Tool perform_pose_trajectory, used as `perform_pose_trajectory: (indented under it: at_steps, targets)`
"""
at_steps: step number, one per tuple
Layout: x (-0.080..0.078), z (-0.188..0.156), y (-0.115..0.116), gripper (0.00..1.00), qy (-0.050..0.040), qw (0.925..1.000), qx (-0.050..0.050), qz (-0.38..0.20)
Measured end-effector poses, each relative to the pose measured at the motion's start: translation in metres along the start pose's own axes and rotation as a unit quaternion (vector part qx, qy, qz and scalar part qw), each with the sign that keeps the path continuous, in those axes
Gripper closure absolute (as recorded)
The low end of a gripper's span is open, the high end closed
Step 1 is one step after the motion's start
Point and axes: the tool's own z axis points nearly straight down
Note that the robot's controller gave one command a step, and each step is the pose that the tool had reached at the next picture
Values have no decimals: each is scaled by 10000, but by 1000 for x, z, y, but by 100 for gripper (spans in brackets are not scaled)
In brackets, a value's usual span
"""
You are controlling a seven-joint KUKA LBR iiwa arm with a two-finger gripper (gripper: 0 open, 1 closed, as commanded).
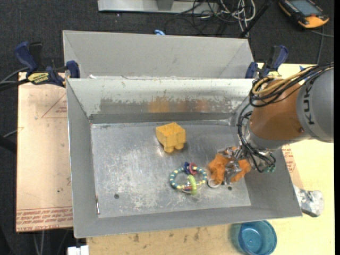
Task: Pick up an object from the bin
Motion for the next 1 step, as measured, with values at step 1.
perform_pose_trajectory:
  at_steps: [1]
  targets:
    - [5, -177, -8, 100, -33, 10000, 20, 45]
